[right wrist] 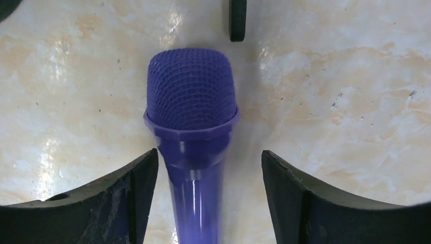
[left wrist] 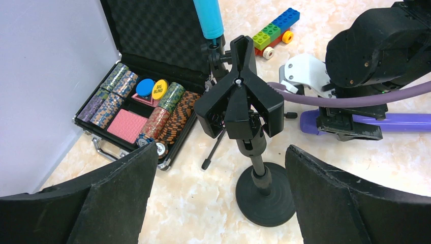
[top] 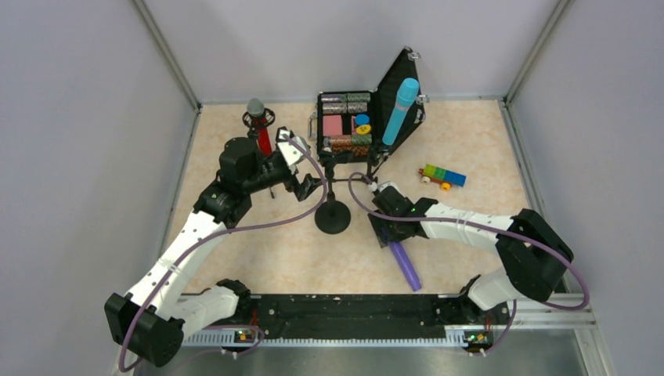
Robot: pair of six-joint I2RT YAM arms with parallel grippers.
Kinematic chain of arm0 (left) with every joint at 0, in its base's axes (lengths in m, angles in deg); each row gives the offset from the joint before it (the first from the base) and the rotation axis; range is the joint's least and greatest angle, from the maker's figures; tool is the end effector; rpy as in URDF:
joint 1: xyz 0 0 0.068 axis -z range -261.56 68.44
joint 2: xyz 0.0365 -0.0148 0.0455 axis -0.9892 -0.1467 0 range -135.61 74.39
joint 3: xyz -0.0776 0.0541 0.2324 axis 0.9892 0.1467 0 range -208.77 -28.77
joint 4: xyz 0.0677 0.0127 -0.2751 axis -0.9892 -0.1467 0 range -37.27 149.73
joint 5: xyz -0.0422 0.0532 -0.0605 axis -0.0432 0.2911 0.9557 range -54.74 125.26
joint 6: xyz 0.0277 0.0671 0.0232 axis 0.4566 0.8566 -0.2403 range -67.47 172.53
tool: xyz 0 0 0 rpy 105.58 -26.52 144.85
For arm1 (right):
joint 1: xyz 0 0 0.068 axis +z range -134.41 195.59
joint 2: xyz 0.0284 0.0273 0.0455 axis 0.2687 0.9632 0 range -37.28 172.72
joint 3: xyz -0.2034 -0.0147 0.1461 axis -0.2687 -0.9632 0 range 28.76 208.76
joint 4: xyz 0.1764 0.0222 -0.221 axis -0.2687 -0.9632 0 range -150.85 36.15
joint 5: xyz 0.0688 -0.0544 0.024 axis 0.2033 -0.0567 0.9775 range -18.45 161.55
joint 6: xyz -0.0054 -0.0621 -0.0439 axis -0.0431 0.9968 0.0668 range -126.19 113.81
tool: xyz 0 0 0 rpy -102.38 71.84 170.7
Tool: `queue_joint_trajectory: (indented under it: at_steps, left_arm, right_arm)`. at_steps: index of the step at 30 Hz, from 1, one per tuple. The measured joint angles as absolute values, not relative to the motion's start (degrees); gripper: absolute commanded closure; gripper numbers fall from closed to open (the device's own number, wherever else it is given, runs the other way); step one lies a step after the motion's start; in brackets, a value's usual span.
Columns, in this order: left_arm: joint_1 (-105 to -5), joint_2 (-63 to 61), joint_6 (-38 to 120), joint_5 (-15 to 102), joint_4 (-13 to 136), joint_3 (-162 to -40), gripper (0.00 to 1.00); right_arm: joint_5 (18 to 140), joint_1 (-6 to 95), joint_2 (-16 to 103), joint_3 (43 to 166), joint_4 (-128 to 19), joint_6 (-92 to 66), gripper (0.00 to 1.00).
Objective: Attach the microphones to the stand
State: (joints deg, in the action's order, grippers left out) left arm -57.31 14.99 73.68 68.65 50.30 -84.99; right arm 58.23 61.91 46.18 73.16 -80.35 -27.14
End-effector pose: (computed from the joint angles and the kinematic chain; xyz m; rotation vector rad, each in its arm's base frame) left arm 0.2529 -0.1529 0.3384 1.0562 1.4426 -0.5589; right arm 0.2149 0.2035 0.1060 -0.5185 2.6096 0.0607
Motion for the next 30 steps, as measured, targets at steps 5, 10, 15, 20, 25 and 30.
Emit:
queue_joint_trajectory:
  at_steps: [5, 10, 15, 20, 25, 30]
  left_arm:
    - [-57.47, 14.99, 73.70, 68.84, 50.28, -84.99, 0.01]
    - [-57.51, 14.99, 73.72, 68.84, 50.28, -84.99, 0.01]
    - [-57.60, 14.99, 73.76, 68.84, 50.28, -84.99, 0.01]
    - [-57.71, 15.01, 74.11, 68.76, 50.28, -84.99, 0.01]
    - [-57.86, 15.76, 74.99, 68.34, 50.54, -84.51, 0.01]
    - [-57.86, 18.40, 75.97, 67.56, 52.40, -82.50, 0.01]
  right_arm:
    - [61.16, 62.35, 46.20, 73.16, -82.98, -25.04, 0.38]
    - [63.63, 63.42, 46.79, 73.16, -84.09, -24.21, 0.48]
    - [64.57, 63.46, 48.70, 74.60, -84.97, -24.08, 0.69]
    - [64.92, 63.49, 50.20, 75.98, -84.97, -23.88, 1.00]
    - [64.96, 63.46, 50.18, 76.02, -84.99, -23.73, 1.00]
    - [65.02, 63.46, 50.01, 76.02, -84.86, -23.27, 1.00]
